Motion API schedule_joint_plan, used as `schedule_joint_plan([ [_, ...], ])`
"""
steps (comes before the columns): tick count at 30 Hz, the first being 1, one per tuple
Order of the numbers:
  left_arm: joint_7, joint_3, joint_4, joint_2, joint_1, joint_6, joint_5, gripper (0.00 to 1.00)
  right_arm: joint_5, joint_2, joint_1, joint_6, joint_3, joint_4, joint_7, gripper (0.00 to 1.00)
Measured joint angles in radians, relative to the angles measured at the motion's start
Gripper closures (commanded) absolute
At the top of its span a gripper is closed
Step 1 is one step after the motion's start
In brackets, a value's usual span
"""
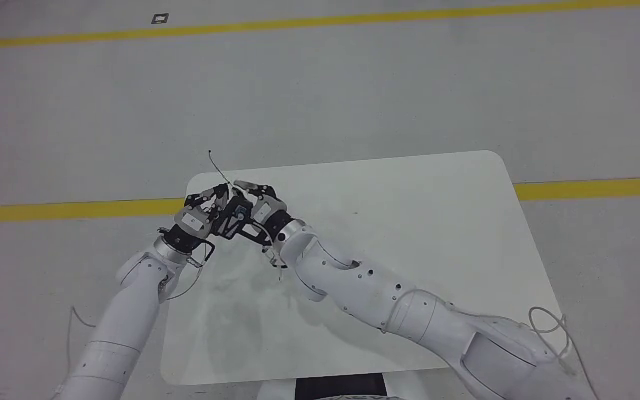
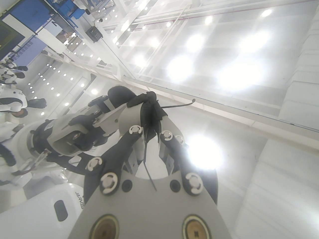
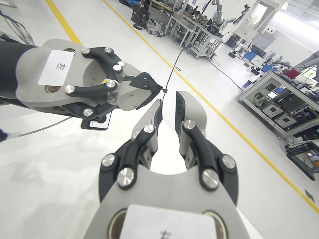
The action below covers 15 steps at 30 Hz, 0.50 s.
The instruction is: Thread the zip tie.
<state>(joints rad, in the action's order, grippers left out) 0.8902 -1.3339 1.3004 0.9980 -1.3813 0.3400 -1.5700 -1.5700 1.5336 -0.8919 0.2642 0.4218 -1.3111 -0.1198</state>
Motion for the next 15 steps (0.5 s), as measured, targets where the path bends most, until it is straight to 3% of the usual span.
schedule_joint_plan([
  [2, 0.0, 0.0, 0.0, 0.0, 0.0, 0.0, 0.0, 1.0, 0.0, 0.001, 0.0, -0.002, 0.002, 0.003, -0.001, 1.0],
  [15, 0.0, 0.0, 0.0, 0.0, 0.0, 0.0, 0.0, 1.0, 0.0, -0.006, 0.006, -0.008, 0.0, 0.009, -0.02, 1.0],
])
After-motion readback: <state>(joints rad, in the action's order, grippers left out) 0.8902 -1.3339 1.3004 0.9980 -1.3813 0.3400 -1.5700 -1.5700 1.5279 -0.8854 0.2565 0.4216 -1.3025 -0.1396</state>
